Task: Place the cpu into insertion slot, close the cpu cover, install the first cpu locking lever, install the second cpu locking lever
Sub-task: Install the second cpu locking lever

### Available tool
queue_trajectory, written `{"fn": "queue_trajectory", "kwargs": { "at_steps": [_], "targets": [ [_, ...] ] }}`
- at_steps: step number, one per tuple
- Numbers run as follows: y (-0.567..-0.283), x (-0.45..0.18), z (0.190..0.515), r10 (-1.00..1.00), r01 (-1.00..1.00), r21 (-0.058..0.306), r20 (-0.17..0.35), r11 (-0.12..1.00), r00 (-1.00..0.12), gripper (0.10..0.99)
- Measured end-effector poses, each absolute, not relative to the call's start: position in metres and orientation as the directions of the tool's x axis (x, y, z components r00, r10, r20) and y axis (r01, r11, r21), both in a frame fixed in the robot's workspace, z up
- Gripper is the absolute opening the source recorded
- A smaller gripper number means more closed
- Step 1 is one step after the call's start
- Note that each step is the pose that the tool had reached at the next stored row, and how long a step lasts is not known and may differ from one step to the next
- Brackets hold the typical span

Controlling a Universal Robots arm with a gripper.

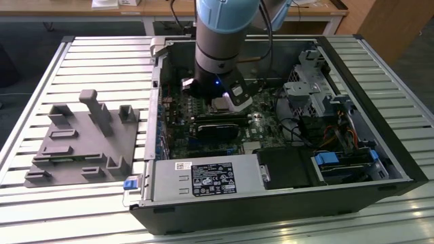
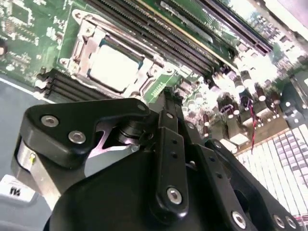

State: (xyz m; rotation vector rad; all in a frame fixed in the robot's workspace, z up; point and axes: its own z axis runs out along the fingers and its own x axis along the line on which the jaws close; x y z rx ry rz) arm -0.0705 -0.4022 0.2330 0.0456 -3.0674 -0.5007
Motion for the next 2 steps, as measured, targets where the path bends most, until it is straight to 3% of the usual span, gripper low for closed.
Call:
{"fn": "queue_trajectory", "kwargs": {
  "at_steps": [2],
  "targets": [
    [-0.4021,-0.0704,0.233,-0.034,-0.024,0.319,0.028,0.948,-0.999,0.106]
  ]
}}
